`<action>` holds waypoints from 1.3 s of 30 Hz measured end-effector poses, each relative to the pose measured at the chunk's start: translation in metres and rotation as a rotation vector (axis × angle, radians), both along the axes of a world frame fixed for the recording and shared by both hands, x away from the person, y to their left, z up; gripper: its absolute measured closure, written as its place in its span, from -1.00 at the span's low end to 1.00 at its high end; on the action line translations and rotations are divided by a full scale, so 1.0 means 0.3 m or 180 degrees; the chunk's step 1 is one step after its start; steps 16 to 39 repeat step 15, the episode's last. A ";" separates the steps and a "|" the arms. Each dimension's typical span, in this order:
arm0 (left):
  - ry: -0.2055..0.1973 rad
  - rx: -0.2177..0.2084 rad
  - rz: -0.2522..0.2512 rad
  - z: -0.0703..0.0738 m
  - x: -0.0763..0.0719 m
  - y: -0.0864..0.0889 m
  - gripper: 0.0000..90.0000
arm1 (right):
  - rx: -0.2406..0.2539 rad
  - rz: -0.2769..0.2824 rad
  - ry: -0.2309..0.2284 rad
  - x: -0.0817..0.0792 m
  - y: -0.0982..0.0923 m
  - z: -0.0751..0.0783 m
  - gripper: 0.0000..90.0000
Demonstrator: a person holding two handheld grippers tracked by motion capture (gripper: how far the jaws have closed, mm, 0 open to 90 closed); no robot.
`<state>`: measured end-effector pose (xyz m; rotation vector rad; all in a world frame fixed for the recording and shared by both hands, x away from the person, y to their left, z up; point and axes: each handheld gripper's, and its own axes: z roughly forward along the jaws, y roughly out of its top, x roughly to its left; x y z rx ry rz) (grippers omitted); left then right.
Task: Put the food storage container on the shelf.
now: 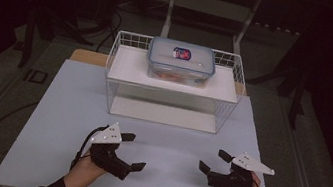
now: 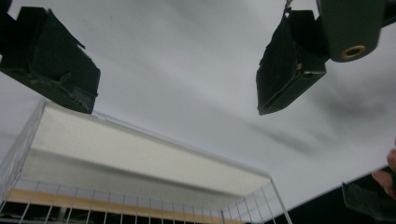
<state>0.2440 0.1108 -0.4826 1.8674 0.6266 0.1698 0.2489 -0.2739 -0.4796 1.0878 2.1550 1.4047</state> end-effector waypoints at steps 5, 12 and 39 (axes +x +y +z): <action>-0.0047 0.0024 0.0038 -0.047 -0.002 0.003 -0.97 | -0.0149 -0.0005 0.0002 -0.008 -0.006 -0.039 -0.69; -0.0062 0.0147 0.0070 -0.090 0.010 -0.005 -0.97 | -0.0182 0.0020 0.0057 0.011 -0.010 -0.061 -0.66; -0.0073 0.0171 0.0092 -0.098 0.012 -0.002 -0.97 | -0.0178 0.0020 0.0057 0.014 -0.013 -0.061 -0.66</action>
